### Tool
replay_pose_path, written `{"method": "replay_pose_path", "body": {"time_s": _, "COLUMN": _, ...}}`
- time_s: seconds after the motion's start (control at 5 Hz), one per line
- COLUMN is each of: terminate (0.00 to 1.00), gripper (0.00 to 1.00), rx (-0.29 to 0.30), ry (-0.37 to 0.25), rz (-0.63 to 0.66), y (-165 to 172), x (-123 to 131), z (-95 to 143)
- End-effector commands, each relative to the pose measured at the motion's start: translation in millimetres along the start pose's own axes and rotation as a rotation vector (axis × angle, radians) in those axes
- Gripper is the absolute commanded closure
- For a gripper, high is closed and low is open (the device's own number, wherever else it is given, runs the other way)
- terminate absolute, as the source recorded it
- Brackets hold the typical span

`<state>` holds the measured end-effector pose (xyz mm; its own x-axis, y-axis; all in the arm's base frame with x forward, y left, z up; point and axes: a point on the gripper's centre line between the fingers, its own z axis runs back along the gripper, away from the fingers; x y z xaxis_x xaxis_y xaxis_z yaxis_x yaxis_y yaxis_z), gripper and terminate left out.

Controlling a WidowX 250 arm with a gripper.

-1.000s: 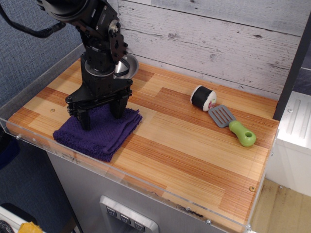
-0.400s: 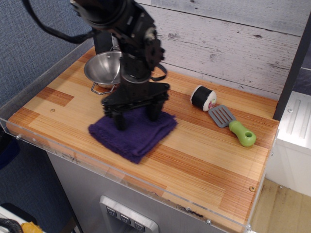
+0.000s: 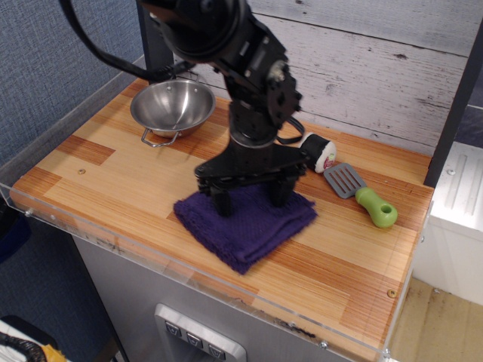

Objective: Move and twist the towel to the right slightly

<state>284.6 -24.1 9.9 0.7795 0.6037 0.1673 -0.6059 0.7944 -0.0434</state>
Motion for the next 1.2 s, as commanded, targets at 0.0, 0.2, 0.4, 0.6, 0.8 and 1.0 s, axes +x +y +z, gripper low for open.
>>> {"method": "replay_pose_path", "body": {"time_s": 0.0, "terminate": 0.00, "gripper": 0.00, "rx": -0.007, "ry": 0.035, "rz": -0.157, "y": -7, "x": -40, "z": 3}}
{"method": "replay_pose_path", "body": {"time_s": 0.2, "terminate": 0.00, "gripper": 0.00, "rx": -0.052, "ry": 0.021, "rz": -0.125, "y": -10, "x": -35, "z": 12}}
{"method": "replay_pose_path", "body": {"time_s": 0.4, "terminate": 0.00, "gripper": 0.00, "rx": -0.080, "ry": 0.014, "rz": -0.091, "y": -11, "x": -30, "z": 18}}
{"method": "replay_pose_path", "body": {"time_s": 0.6, "terminate": 0.00, "gripper": 0.00, "rx": -0.097, "ry": 0.010, "rz": -0.049, "y": -9, "x": -24, "z": 24}}
{"method": "replay_pose_path", "body": {"time_s": 0.8, "terminate": 0.00, "gripper": 0.00, "rx": -0.110, "ry": -0.011, "rz": -0.014, "y": -10, "x": -16, "z": 31}}
{"method": "replay_pose_path", "body": {"time_s": 1.0, "terminate": 0.00, "gripper": 0.00, "rx": -0.134, "ry": -0.027, "rz": 0.034, "y": -11, "x": -5, "z": 48}}
